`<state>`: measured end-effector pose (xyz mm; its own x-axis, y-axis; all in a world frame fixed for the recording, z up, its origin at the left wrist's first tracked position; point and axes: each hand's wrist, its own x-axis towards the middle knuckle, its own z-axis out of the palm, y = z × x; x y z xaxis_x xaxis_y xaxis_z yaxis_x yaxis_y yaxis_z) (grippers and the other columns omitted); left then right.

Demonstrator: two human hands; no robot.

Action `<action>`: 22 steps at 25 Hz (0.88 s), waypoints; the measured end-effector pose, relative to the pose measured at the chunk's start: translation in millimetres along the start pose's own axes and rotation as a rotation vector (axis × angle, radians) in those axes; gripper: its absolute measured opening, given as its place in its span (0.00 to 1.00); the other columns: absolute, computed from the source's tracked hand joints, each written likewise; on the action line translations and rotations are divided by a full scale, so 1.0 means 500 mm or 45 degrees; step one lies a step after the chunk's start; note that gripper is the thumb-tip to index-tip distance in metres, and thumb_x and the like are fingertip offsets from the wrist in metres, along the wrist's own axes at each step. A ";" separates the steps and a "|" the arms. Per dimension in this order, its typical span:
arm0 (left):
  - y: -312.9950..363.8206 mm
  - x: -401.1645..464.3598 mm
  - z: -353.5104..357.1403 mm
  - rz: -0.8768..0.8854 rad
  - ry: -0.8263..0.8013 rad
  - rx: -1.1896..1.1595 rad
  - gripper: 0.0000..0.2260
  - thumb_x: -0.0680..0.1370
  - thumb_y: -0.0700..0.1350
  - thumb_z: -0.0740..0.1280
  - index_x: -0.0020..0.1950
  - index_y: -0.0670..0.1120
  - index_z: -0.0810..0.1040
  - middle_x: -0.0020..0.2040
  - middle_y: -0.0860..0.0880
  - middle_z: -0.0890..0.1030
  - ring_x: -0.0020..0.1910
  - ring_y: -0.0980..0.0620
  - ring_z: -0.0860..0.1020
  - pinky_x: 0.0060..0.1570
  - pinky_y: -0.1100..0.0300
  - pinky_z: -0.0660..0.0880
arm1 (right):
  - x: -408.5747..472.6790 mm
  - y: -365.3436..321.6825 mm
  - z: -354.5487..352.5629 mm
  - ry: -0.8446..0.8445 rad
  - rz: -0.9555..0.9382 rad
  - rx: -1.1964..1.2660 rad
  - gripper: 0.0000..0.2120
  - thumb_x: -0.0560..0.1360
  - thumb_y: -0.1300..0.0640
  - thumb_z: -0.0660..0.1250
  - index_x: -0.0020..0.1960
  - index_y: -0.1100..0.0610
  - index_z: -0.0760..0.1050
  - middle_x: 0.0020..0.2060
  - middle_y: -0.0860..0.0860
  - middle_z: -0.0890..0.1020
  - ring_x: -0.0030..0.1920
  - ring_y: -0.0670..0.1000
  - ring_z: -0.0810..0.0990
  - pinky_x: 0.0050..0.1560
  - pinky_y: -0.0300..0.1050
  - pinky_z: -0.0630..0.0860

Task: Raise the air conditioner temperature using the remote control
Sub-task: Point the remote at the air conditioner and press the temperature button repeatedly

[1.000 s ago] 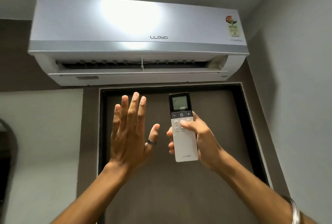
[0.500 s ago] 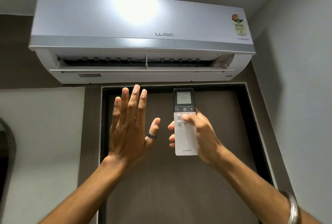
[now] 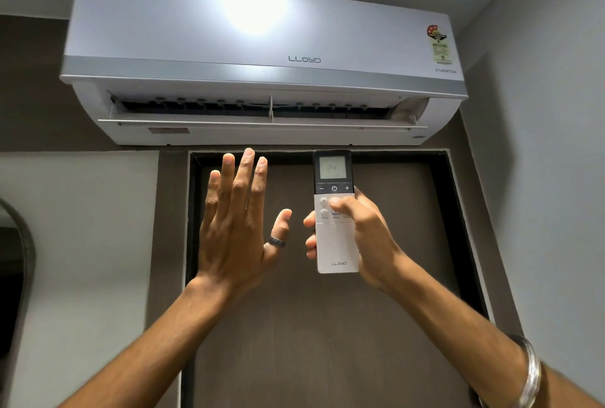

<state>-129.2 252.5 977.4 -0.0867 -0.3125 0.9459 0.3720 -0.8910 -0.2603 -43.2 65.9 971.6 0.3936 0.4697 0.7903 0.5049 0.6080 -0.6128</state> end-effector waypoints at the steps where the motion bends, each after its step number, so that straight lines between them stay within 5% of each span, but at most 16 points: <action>1: 0.000 0.001 -0.001 -0.001 0.001 -0.002 0.34 0.82 0.60 0.59 0.81 0.40 0.61 0.83 0.39 0.59 0.83 0.37 0.53 0.82 0.39 0.53 | 0.000 -0.001 0.003 -0.002 -0.005 -0.008 0.22 0.77 0.49 0.62 0.67 0.58 0.69 0.41 0.54 0.88 0.35 0.55 0.87 0.35 0.51 0.86; 9: -0.006 0.007 -0.017 0.005 -0.013 0.013 0.34 0.82 0.59 0.59 0.82 0.40 0.61 0.83 0.39 0.59 0.83 0.37 0.53 0.81 0.37 0.54 | -0.004 -0.010 0.021 0.020 -0.078 0.045 0.16 0.77 0.53 0.61 0.63 0.57 0.70 0.41 0.58 0.87 0.33 0.57 0.86 0.33 0.52 0.85; 22: -0.004 0.013 -0.020 -0.012 0.013 -0.023 0.34 0.83 0.61 0.56 0.82 0.40 0.61 0.83 0.39 0.58 0.83 0.37 0.53 0.82 0.40 0.50 | -0.001 -0.019 0.029 0.061 -0.088 -0.064 0.22 0.76 0.49 0.62 0.67 0.56 0.69 0.42 0.58 0.86 0.34 0.57 0.86 0.36 0.53 0.86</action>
<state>-139.7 248.7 982.3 -0.0995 -0.3075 0.9463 0.3546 -0.8996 -0.2550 -59.1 69.3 977.1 0.3919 0.3960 0.8304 0.5697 0.6043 -0.5571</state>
